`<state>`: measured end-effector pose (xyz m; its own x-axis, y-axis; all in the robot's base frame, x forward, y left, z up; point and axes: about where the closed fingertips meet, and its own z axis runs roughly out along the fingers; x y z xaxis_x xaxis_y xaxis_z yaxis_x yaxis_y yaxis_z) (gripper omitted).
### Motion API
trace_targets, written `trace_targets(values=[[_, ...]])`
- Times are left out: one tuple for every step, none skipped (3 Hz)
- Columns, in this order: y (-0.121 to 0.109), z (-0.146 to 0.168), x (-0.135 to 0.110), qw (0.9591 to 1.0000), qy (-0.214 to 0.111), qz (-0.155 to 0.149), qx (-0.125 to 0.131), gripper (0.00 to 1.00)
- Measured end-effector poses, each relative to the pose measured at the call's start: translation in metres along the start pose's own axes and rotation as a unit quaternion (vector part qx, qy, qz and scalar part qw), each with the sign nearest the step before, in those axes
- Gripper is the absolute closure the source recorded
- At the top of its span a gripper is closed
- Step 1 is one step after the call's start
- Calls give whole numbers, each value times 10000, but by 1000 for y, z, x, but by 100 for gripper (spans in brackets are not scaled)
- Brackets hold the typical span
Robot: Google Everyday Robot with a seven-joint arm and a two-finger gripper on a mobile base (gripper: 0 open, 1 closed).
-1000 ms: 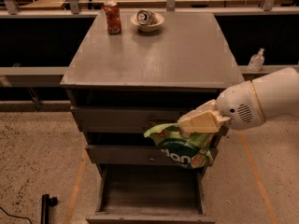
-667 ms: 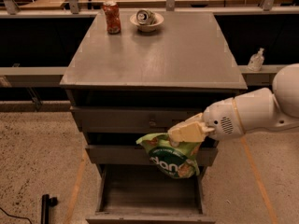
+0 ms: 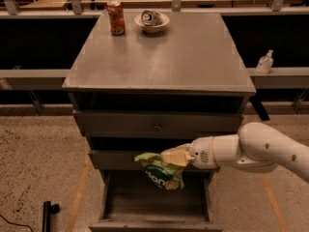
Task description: Place green rice chip bag into bottom drawer
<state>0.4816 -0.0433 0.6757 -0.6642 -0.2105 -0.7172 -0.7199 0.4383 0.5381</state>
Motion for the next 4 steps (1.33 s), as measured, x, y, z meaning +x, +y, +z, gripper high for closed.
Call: trace_targets(values=[[-38,36,40,9999,-63,-46,150,100],[-70,63,75,9990,76,-140,406,100],[-74,65,76,9988,56,-132,461,100],[-95,74,106,9966,219,-64,789,100]])
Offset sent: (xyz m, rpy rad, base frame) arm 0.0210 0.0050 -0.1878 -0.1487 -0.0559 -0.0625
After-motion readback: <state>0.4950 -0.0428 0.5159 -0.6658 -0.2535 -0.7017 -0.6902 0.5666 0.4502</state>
